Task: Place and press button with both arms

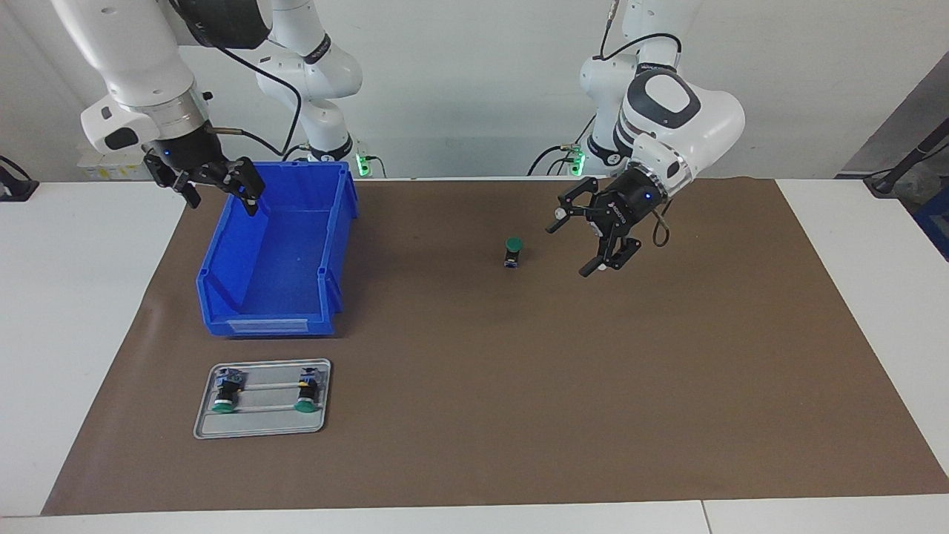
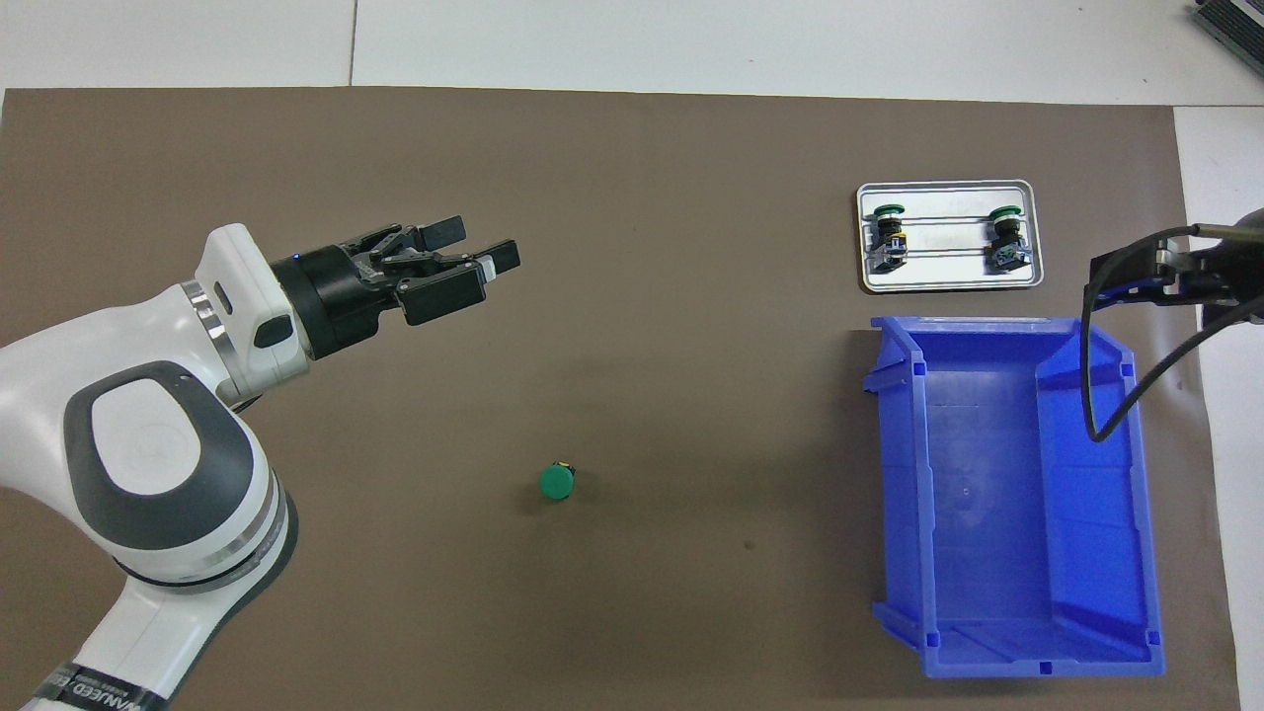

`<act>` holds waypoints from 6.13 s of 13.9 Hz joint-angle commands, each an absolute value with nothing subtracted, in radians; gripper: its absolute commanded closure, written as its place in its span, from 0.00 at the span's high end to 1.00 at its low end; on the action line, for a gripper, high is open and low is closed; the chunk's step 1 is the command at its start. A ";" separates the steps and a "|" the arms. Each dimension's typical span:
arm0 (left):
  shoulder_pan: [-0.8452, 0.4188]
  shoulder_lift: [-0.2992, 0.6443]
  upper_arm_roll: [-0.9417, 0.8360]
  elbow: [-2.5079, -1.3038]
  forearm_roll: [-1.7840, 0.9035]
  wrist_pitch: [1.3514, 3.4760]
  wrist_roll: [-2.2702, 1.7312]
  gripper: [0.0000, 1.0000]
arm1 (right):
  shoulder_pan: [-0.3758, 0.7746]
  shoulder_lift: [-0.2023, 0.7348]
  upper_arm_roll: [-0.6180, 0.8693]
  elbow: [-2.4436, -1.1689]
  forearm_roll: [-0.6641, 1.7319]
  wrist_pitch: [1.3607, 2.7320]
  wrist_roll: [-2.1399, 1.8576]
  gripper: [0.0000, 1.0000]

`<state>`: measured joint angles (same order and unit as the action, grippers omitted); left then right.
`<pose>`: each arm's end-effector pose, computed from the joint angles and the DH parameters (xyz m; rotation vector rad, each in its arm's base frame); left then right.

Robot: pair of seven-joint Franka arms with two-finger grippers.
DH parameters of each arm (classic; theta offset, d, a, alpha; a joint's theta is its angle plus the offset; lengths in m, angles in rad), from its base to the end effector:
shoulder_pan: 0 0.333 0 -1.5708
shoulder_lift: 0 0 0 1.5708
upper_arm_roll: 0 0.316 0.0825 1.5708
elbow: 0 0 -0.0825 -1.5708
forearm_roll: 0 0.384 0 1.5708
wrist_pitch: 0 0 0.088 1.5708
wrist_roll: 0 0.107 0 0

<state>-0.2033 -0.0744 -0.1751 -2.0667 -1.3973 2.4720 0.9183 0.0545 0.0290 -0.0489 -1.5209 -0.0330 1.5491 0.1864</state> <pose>0.5296 -0.2100 0.5155 2.0750 -0.3406 0.7754 0.5617 0.0000 0.6300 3.0945 -0.2816 0.0039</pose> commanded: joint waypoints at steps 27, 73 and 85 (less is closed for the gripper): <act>-0.428 -0.037 -0.256 -2.109 -0.114 2.089 -0.643 0.00 | 0.043 0.008 -0.044 -1.546 -0.021 1.554 0.186 1.00; -0.385 0.029 -0.252 -2.073 -0.084 2.073 -0.606 0.00 | 0.043 0.008 -0.044 -1.546 -0.021 1.552 0.186 1.00; 0.150 0.021 -0.249 -1.832 -0.084 1.828 0.010 0.00 | 0.159 -0.020 -0.043 -1.619 -0.018 1.612 0.337 1.00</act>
<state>0.0815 0.0109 -0.2336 -1.9370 -0.0975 1.9476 -0.0754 0.1081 0.0273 -0.0471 -1.5306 -0.0262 1.5542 0.2546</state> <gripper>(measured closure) 0.991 0.000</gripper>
